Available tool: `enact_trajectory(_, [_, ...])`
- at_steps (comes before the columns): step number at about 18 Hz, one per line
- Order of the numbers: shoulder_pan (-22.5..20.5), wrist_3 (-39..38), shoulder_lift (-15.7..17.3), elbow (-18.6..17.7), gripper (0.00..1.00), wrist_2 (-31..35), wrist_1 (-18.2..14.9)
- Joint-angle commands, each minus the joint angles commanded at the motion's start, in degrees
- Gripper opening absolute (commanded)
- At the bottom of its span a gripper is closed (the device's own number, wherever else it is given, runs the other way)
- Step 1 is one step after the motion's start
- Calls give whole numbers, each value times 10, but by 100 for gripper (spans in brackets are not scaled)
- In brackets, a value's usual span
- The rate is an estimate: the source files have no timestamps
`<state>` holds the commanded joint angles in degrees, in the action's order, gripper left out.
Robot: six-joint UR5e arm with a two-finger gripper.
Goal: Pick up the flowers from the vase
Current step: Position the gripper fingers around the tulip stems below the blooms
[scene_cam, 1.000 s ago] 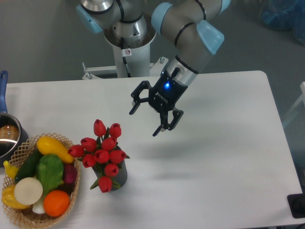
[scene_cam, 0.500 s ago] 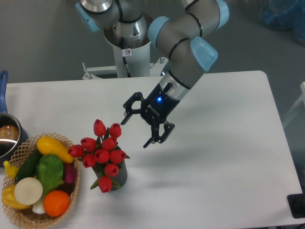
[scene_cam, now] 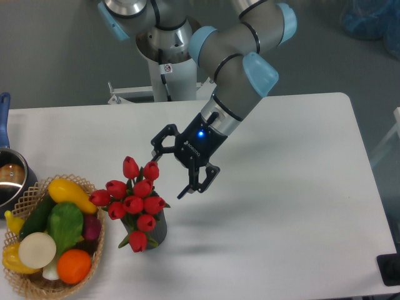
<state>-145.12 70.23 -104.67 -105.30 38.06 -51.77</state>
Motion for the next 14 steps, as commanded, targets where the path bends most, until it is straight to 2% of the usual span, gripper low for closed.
enact_trajectory(14, [19, 1, -1, 4, 100, -1, 1])
